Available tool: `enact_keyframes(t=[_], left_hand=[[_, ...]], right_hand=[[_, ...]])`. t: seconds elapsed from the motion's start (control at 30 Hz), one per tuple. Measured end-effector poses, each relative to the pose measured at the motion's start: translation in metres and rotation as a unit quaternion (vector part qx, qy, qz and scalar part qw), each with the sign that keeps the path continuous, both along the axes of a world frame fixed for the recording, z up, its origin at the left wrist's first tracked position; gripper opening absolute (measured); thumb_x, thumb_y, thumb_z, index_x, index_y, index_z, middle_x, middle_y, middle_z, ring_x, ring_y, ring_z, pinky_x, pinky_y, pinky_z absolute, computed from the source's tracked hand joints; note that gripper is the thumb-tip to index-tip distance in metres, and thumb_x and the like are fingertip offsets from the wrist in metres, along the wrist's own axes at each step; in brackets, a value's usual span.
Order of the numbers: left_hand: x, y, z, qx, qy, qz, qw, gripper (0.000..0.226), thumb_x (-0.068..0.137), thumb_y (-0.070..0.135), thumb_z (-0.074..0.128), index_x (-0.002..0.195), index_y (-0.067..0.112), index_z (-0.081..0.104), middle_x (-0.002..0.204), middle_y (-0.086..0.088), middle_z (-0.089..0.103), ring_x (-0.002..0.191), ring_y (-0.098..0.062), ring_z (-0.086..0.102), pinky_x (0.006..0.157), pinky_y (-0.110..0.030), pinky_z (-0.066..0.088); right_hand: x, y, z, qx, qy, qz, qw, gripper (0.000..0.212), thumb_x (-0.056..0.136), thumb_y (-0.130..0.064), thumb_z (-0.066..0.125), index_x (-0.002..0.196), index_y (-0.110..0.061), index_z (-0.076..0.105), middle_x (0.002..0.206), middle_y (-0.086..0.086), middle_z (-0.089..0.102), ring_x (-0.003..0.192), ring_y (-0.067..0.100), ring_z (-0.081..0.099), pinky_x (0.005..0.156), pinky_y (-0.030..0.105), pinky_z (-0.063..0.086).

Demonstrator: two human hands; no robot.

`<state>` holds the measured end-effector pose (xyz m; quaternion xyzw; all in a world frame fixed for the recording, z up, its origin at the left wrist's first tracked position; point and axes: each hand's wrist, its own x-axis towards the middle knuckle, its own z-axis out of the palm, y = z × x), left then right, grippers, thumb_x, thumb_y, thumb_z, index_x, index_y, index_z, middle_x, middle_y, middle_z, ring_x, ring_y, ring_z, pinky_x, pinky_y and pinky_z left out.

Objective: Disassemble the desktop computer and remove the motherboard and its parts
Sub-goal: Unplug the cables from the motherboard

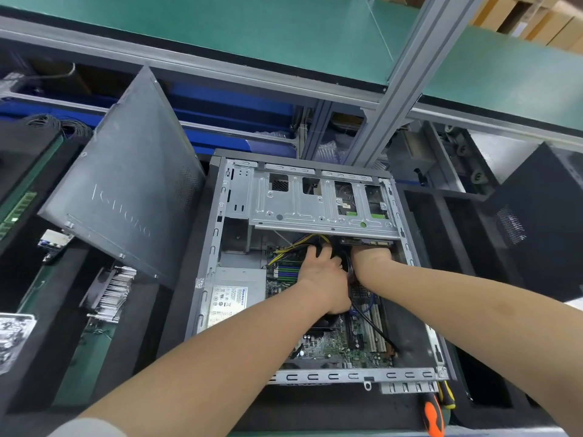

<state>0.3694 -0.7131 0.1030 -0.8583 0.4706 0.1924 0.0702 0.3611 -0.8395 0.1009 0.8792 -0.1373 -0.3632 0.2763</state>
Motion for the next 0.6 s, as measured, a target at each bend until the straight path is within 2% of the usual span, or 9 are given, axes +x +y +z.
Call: enact_keyframes(t=[0.17, 0.37, 0.6], left_hand=[[-0.0015, -0.0024, -0.0009, 0.012, -0.012, -0.005, 1.000, 0.058, 0.091, 0.054, 0.053, 0.141, 0.024, 0.058, 0.148, -0.005, 0.048, 0.144, -0.035, 0.022, 0.114, -0.057, 0.017], [-0.0011, -0.0030, -0.0025, 0.010, -0.009, -0.002, 1.000, 0.061, 0.091, 0.054, 0.052, 0.142, 0.023, 0.056, 0.149, -0.006, 0.047, 0.144, -0.035, 0.021, 0.113, -0.058, 0.018], [-0.0013, -0.0030, -0.0025, 0.012, -0.008, -0.002, 1.000, 0.059, 0.091, 0.053, 0.051, 0.142, 0.023, 0.056, 0.148, -0.006, 0.047, 0.144, -0.036, 0.021, 0.113, -0.058, 0.018]], right_hand=[[-0.0019, -0.0004, 0.0022, 0.013, 0.004, -0.013, 1.000, 0.049, 0.102, -0.011, 0.055, 0.150, -0.013, 0.044, 0.152, 0.004, 0.047, 0.141, 0.025, 0.044, 0.107, 0.036, 0.044], [-0.0003, -0.0004, -0.0013, 0.012, -0.008, -0.002, 1.000, 0.053, 0.103, -0.012, 0.055, 0.153, -0.014, 0.039, 0.158, 0.007, 0.039, 0.146, 0.028, 0.037, 0.112, 0.040, 0.040], [-0.0034, -0.0001, -0.0025, 0.001, -0.012, 0.002, 1.000, 0.050, 0.103, -0.013, 0.054, 0.151, -0.014, 0.041, 0.154, 0.005, 0.043, 0.143, 0.026, 0.041, 0.110, 0.037, 0.042]])
